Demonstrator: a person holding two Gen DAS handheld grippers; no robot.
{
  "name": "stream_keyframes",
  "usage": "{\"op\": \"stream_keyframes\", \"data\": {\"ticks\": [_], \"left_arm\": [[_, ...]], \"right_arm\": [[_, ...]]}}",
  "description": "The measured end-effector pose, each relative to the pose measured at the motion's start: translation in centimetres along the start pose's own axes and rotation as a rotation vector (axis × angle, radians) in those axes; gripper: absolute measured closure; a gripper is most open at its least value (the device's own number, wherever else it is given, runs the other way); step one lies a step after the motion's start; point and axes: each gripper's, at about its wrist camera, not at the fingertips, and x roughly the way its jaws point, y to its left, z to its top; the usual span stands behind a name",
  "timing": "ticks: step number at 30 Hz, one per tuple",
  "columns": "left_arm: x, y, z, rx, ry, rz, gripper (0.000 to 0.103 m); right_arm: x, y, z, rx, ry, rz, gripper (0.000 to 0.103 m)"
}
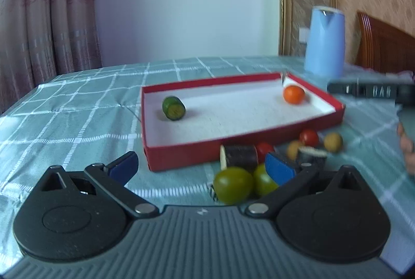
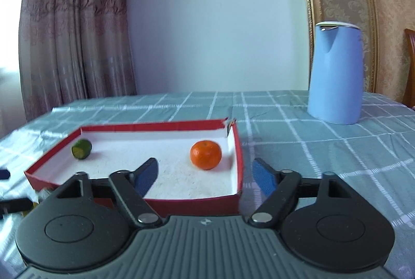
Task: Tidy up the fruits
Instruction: 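Grasp the green tomato with the left tool while the right tool grasps the longan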
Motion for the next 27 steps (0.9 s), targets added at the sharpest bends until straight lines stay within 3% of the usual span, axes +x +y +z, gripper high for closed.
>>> {"op": "stream_keyframes", "data": {"ticks": [4, 10, 12, 23, 27], "left_arm": [[-0.1, -0.1, -0.3, -0.025, 0.032, 0.046, 0.000], [-0.6, 2.4, -1.6, -0.093, 0.124, 0.047, 0.000], [-0.9, 2.8, -1.6, -0.117, 0.108, 0.040, 0.000], [1.5, -1.0, -0.3, 0.056, 0.139, 0.077, 0.000], [2.4, -0.8, 0.0, 0.059, 0.166, 0.103, 0.000]], "right_arm": [[-0.1, 0.1, 0.1, -0.006, -0.010, -0.001, 0.014], [-0.2, 0.3, 0.0, -0.013, -0.013, 0.002, 0.014], [-0.2, 0.3, 0.0, -0.014, -0.012, 0.010, 0.014], [-1.1, -0.5, -1.1, -0.026, 0.043, 0.026, 0.014], [-1.1, -0.9, -1.3, -0.011, 0.060, 0.039, 0.014]]}}
